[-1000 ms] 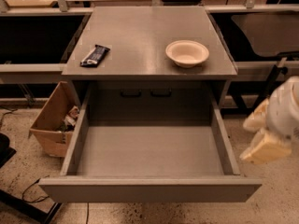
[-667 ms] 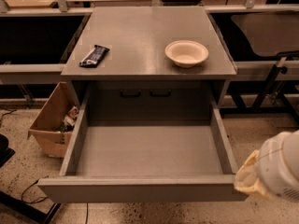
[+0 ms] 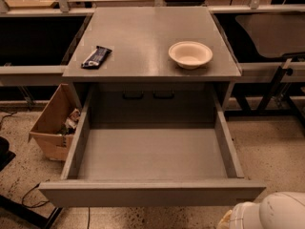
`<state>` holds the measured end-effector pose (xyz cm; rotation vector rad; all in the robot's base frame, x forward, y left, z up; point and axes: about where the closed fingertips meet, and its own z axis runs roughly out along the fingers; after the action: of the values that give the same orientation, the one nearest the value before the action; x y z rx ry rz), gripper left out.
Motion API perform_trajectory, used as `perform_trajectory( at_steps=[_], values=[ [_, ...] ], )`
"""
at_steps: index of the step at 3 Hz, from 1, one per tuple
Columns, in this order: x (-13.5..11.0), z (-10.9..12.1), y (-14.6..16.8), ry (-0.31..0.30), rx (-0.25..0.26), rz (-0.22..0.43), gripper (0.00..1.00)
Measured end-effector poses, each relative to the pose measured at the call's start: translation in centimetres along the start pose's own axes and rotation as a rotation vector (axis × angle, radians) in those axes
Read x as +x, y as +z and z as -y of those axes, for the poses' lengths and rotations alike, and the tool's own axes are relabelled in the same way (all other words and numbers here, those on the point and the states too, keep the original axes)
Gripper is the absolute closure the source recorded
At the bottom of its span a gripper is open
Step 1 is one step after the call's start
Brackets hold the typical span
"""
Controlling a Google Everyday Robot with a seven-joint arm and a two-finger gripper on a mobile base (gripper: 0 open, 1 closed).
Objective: Close top drawer
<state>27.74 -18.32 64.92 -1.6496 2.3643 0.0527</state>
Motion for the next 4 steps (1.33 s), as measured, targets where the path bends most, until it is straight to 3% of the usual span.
perform_trajectory(
  at_steps=[1, 2, 3, 4],
  values=[
    [-0.3, 0.3, -0.3, -0.004, 0.007, 0.004, 1.0],
    [-1.5, 0.3, 1.4, -0.012, 0.036, 0.02, 1.0],
    [-2.2, 1.1, 4.8, 0.031, 0.084, 0.073, 1.0],
    [-3.9, 4.4, 7.5, 0.024, 0.16, 0.142, 1.0]
  ],
)
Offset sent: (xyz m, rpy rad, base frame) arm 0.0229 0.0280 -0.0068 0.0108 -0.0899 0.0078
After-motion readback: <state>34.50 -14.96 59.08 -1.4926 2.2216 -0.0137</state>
